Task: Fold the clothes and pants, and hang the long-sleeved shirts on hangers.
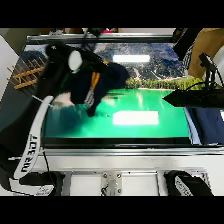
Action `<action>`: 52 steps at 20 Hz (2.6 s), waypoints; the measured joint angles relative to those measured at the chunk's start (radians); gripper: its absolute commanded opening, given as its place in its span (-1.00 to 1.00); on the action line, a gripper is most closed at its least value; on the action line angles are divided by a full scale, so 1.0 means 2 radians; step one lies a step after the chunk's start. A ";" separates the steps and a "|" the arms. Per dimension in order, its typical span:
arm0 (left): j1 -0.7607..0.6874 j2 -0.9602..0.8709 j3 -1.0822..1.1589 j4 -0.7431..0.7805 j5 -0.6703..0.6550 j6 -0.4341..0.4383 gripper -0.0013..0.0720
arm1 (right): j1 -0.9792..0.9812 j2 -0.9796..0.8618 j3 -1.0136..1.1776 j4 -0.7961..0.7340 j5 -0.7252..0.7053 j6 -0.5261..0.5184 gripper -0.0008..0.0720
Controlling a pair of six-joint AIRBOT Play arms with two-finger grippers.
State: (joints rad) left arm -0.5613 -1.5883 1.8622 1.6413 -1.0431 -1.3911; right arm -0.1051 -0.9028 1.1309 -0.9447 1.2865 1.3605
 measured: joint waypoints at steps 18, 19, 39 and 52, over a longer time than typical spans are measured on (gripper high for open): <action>0.221 0.076 -0.323 -0.213 -0.005 -0.187 0.84 | -0.001 -0.002 0.000 -0.010 -0.007 0.000 -0.91; 0.244 0.078 -0.357 -0.247 0.007 -0.184 0.84 | -0.001 -0.002 0.000 -0.010 -0.007 0.000 -0.91; 0.212 0.045 -0.493 -0.377 0.132 -0.085 -0.59 | -0.001 -0.002 0.000 -0.010 -0.007 0.007 -0.89; 0.206 0.072 -0.431 -0.313 0.077 -0.080 -0.95 | 0.003 -0.141 -0.140 -0.073 -0.099 0.136 0.97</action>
State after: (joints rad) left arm -0.1493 -1.4445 1.0000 1.0149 -0.8883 -1.5501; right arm -0.0998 -1.1847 0.8505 -1.0908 1.0878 1.6321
